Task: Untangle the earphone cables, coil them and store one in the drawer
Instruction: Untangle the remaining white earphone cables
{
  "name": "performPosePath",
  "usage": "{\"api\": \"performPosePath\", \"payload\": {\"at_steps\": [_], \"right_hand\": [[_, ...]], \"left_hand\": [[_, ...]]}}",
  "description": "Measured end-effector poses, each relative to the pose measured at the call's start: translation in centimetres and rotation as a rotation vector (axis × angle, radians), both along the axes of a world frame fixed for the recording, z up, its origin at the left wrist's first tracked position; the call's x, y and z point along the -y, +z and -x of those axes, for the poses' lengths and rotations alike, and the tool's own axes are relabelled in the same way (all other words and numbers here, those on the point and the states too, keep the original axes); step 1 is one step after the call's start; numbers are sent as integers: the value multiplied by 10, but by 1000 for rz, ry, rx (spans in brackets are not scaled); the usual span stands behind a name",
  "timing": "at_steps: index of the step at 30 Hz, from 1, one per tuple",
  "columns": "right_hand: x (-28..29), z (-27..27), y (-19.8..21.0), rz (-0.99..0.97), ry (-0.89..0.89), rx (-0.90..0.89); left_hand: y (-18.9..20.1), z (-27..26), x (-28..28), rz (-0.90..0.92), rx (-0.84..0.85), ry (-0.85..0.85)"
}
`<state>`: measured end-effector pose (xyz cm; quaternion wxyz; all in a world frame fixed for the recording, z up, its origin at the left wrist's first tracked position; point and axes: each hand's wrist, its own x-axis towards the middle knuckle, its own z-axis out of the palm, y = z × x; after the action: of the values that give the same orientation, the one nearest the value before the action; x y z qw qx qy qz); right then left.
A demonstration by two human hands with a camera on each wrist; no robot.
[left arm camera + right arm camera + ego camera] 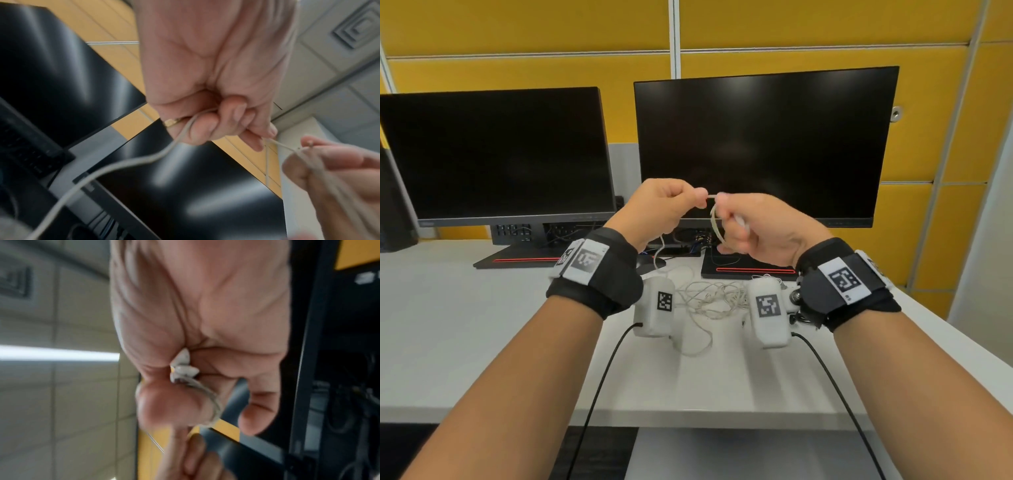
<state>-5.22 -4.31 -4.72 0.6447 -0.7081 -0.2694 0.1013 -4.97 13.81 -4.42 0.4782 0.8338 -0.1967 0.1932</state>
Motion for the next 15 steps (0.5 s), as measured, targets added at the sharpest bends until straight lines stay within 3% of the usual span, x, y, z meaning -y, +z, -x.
{"api": "performPosePath", "payload": {"at_steps": [3,5,7,9,13,15], "right_hand": [[1,-3,6,-485,37,-89],[0,-9,10,-584,-31,-27],[-3,-13,12,-384,-226,137],[-9,-13,11,-73,-380,295],[-16,-5,0,218,-262,270],[-14,-7,-3,172,-179,194]], "left_hand": [[-8,-2,-3,77,-29,16],[-14,1,-2,-33,-88,-14],[-17,6,2,-137,-151,-77],[-14,9,5,-104,-128,-132],[-2,5,9,99,29,-96],[0,0,8,110,93,-23]]}}
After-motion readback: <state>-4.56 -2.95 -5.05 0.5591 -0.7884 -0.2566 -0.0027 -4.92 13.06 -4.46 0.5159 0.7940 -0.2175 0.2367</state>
